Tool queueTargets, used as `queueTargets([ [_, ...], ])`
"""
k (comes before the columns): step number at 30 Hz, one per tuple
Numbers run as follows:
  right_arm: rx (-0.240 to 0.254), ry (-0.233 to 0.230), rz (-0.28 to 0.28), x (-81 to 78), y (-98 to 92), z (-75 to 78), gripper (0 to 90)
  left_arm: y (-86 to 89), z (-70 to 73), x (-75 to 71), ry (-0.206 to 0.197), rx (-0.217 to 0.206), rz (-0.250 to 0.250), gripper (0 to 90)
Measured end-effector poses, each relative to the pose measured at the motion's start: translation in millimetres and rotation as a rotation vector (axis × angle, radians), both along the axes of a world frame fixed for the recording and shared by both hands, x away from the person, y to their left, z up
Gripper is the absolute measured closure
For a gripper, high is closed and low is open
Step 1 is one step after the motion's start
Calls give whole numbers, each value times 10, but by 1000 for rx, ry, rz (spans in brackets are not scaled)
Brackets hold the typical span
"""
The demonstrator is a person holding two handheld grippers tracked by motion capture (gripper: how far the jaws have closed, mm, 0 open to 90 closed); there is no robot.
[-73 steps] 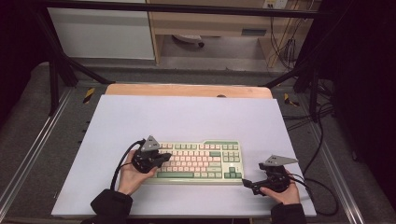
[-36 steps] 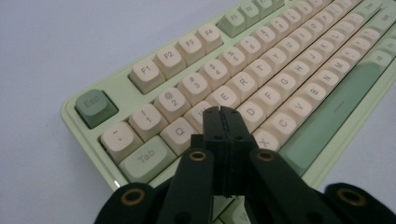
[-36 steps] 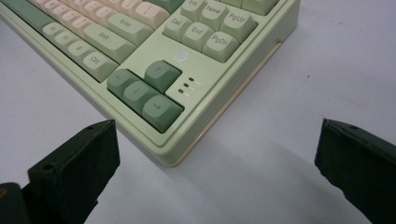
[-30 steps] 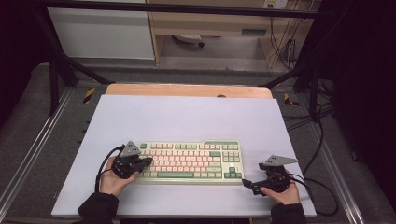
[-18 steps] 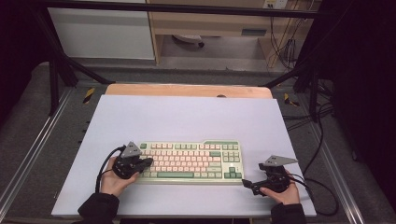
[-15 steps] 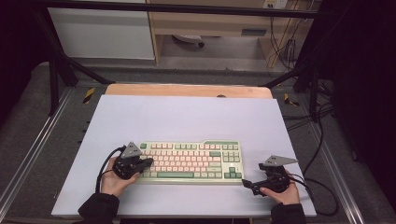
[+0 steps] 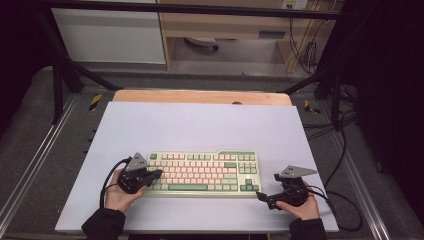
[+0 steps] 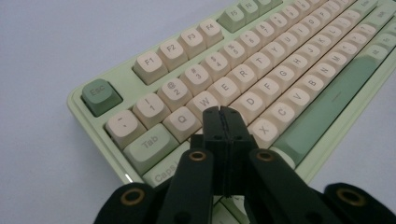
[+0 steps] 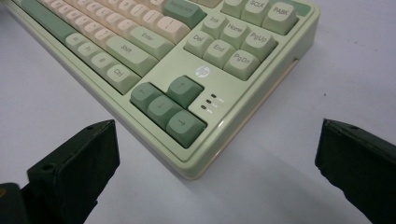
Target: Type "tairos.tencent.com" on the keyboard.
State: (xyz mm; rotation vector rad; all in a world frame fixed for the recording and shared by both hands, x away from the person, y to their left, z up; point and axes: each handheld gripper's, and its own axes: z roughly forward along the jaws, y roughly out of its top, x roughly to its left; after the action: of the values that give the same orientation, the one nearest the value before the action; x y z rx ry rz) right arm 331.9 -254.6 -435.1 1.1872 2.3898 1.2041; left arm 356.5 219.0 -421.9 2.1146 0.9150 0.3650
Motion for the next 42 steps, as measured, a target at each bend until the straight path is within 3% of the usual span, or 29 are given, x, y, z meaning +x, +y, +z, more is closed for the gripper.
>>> queueTargets([
  [12, 4, -22, 21, -5, 270, 108, 14, 37, -1, -15, 3, -11, 2, 898],
  [16, 11, -40, 36, 6, 371, 159, 73, 41, 2, -14, 4, -13, 2, 897],
  [22, 31, -62, 79, 52, 566, 233, 197, 43, 3, -13, 4, -15, 0, 897],
  [26, 33, -71, 126, 70, 736, 277, 329, 42, 0, -12, 4, -16, 0, 897],
  [42, 22, -105, 193, 245, 1242, 318, 626, 34, -4, -12, 6, -21, -4, 897],
])
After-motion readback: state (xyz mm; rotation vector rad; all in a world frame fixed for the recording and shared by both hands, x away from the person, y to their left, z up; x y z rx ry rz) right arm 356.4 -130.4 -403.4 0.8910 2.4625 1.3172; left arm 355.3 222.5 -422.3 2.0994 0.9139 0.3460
